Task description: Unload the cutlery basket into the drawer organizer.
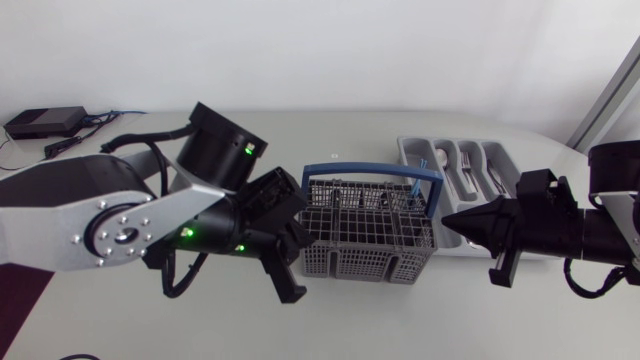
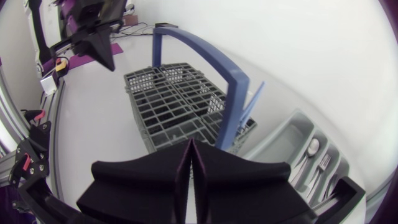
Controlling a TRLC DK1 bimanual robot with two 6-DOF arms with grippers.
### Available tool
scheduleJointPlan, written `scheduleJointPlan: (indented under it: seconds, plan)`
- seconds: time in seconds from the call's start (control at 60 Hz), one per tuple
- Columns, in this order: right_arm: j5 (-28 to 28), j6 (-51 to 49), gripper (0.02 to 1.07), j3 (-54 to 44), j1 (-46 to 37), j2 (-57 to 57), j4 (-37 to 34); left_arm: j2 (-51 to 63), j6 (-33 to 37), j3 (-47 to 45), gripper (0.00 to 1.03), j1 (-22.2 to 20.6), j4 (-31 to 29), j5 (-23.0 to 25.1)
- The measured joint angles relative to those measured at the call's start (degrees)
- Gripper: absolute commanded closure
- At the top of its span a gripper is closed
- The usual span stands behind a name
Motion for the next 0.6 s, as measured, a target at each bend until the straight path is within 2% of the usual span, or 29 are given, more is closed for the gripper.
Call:
scheduleJointPlan:
  seconds: [0.15, 0.25, 0.333, 0.6]
  plan:
    - [-0.79, 0.07, 1.01, 2.29, -4.52, 9.11, 5.81, 0.0, 2.6, -2.16, 0.89, -2.45, -1.64, 0.31]
    - [-0.76, 5.18, 1.01, 5.4, -5.29, 18.12, 15.45, 0.92, 4.44, -2.82, 0.89, -2.64, -2.08, 1.11]
    - [-0.7, 9.03, 1.01, 7.98, -5.27, 23.23, 19.67, 2.89, 4.96, -2.82, 0.89, -2.62, -1.4, 1.14]
    - [-0.33, 18.32, 1.01, 18.18, 0.02, 36.06, 23.78, 8.92, 5.62, -2.78, 0.89, -1.14, 2.08, 1.14]
